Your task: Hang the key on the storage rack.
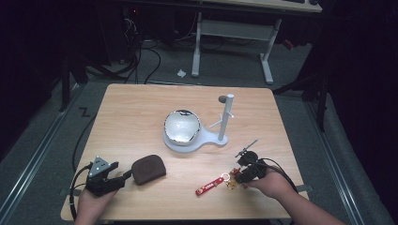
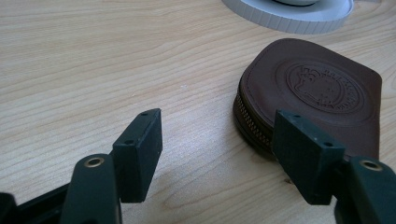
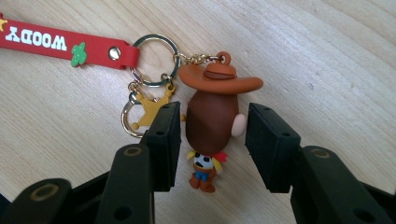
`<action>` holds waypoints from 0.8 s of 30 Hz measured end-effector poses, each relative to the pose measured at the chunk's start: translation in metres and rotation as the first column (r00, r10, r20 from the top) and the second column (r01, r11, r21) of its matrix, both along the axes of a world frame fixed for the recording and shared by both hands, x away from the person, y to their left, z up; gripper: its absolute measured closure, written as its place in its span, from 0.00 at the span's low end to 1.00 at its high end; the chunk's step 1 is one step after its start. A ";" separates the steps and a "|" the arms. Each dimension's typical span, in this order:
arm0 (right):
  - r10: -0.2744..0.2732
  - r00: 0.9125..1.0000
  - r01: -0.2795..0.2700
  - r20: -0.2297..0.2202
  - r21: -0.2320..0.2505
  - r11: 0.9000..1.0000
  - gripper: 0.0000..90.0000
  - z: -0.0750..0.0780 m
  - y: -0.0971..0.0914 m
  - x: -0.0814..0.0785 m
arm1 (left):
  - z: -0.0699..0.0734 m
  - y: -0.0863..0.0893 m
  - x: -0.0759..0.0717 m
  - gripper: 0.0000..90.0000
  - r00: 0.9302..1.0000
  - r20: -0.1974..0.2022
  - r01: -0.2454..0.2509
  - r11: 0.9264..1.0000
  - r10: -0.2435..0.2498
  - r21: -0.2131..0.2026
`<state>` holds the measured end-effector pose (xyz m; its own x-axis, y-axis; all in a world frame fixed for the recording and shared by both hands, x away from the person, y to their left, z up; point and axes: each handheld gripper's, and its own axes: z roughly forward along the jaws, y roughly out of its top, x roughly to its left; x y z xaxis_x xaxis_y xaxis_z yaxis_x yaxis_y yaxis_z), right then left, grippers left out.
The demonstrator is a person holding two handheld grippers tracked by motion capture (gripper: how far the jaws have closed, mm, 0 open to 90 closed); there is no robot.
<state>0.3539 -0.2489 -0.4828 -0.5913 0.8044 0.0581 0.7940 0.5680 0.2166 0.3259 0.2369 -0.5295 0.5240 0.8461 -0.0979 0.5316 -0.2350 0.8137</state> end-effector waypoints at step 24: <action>0.034 0.999 -0.035 -0.021 -0.041 0.999 0.73 -0.007 0.009 0.005 | 0.001 -0.001 -0.002 0.38 1.000 0.005 0.002 1.000 -0.002 0.002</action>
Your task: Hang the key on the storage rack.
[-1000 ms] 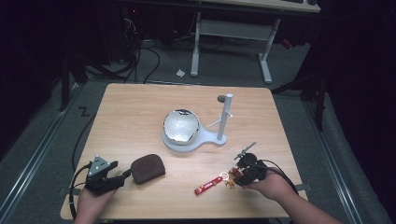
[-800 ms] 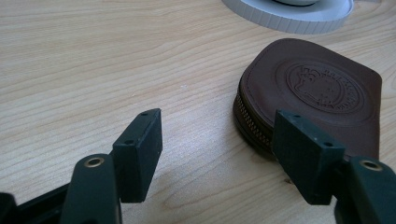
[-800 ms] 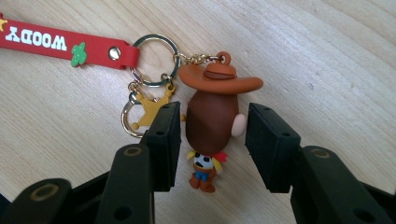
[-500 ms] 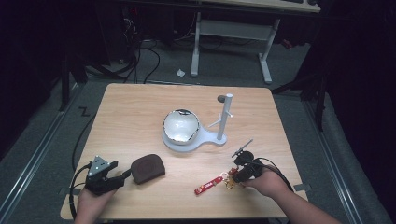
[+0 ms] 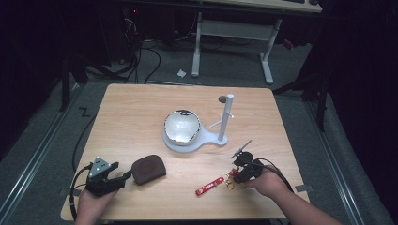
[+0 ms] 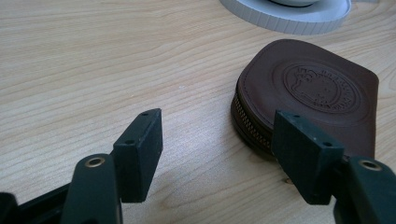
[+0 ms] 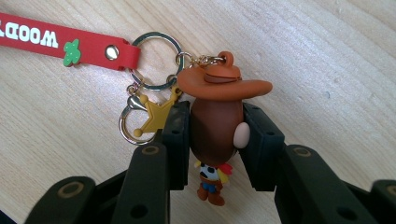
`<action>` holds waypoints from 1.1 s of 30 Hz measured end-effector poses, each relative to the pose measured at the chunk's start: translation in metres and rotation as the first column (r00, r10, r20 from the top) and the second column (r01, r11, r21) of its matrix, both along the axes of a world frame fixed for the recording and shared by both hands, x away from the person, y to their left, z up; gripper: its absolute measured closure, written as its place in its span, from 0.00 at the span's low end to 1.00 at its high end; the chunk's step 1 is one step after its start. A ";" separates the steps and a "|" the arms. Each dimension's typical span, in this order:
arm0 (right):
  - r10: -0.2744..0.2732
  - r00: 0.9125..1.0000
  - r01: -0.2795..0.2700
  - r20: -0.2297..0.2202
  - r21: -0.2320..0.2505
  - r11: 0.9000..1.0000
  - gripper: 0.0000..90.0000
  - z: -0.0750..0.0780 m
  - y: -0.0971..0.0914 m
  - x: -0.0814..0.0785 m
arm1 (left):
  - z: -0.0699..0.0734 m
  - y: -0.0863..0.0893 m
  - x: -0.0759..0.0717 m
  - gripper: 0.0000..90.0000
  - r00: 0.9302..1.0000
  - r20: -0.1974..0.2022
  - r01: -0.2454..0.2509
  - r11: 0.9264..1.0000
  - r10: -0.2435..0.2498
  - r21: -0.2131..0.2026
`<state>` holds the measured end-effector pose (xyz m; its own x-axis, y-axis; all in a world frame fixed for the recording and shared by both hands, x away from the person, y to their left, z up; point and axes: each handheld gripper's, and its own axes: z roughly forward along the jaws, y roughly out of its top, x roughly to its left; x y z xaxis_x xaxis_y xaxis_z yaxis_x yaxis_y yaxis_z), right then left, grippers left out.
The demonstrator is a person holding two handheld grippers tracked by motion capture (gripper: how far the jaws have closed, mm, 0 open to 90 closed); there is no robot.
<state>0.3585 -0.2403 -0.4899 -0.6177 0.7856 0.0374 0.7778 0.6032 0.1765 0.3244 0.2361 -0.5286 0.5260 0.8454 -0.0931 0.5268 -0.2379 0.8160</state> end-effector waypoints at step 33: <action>0.055 0.997 -0.054 0.046 -0.029 0.998 0.74 0.074 -0.010 -0.019 | 0.000 0.001 0.001 0.39 1.000 -0.001 -0.002 1.000 0.002 -0.007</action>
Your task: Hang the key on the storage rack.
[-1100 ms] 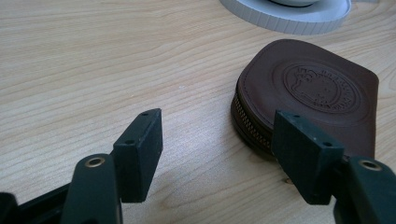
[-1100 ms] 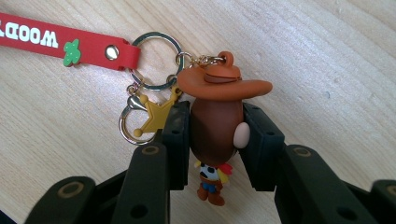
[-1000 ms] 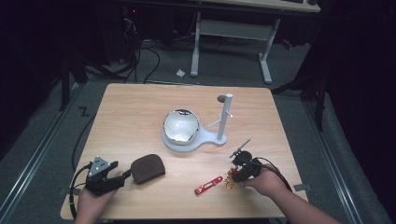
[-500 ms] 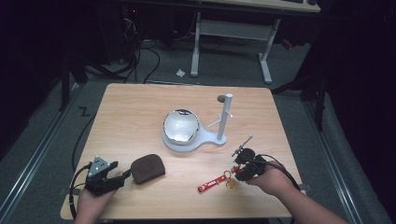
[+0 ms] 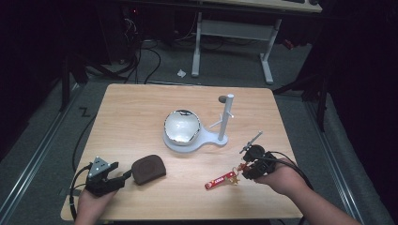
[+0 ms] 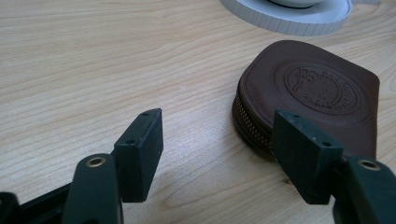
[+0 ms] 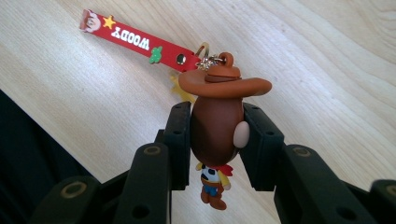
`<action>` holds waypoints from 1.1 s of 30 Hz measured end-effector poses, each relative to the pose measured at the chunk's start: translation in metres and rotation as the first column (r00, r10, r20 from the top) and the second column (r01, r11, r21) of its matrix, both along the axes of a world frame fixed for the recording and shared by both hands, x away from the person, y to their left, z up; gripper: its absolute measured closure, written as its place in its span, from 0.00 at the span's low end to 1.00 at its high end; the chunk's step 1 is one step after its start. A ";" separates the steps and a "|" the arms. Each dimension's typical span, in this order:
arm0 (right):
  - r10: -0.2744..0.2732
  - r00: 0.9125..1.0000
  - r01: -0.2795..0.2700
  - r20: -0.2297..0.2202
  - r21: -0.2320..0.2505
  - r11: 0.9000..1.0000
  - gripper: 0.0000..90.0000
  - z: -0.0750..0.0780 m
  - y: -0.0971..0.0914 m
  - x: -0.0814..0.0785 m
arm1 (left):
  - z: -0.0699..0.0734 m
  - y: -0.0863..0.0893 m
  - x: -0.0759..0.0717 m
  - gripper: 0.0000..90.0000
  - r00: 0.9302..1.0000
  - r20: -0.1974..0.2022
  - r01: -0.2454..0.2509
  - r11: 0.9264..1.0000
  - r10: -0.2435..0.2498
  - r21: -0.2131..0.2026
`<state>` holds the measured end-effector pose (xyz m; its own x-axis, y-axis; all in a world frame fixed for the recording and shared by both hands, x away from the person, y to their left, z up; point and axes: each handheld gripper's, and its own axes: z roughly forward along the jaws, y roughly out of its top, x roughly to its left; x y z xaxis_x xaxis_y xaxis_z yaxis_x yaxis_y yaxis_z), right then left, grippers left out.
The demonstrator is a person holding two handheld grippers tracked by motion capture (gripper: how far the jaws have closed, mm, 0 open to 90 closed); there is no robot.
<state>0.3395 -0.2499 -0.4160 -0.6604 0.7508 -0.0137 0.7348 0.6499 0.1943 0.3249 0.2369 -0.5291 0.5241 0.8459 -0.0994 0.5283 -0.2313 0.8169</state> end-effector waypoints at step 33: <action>-0.027 0.996 0.029 0.082 -0.017 0.999 0.74 0.066 -0.019 -0.001 | 0.000 0.004 0.000 0.39 1.000 0.004 -0.020 1.000 0.020 -0.013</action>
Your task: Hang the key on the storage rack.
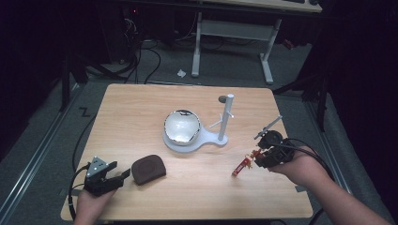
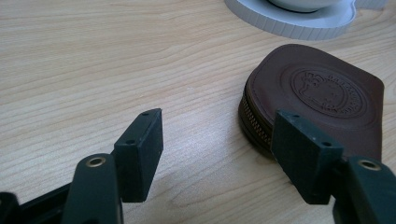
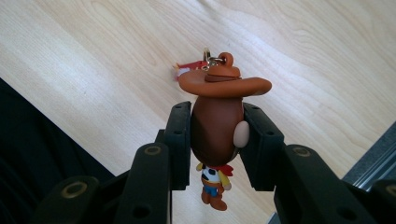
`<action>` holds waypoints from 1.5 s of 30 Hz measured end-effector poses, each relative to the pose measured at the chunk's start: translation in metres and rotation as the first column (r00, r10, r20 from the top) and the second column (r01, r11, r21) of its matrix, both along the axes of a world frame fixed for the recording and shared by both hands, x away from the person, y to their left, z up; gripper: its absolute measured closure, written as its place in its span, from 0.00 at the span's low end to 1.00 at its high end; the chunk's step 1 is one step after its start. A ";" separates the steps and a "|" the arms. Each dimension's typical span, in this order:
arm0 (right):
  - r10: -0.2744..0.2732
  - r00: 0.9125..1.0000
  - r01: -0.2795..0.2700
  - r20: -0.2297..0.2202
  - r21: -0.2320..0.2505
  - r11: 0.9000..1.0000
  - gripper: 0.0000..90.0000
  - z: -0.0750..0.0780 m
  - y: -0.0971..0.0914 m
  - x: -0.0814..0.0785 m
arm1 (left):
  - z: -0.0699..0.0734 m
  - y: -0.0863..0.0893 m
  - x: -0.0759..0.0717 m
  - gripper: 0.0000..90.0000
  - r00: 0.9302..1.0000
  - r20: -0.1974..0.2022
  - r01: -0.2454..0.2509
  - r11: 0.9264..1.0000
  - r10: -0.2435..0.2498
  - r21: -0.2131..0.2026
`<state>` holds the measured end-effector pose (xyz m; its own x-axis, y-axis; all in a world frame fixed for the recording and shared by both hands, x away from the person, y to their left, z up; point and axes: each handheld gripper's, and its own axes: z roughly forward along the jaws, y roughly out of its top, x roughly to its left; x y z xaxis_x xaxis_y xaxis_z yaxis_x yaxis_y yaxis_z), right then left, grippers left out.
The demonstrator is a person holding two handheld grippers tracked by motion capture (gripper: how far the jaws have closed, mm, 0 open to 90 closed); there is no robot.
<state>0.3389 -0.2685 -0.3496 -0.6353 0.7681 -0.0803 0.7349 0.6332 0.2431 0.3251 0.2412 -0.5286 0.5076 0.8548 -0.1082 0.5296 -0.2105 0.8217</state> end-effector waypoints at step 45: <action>0.048 0.998 -0.048 0.049 -0.001 0.999 0.74 0.061 0.037 0.047 | -0.001 0.005 0.001 0.39 1.000 -0.006 -0.014 1.000 0.013 -0.014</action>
<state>0.3860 -0.2313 -0.2889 -0.6669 0.7367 -0.1119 0.6908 0.6676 0.2778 0.3261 0.2465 -0.5293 0.4953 0.8599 -0.1235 0.5374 -0.1916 0.8213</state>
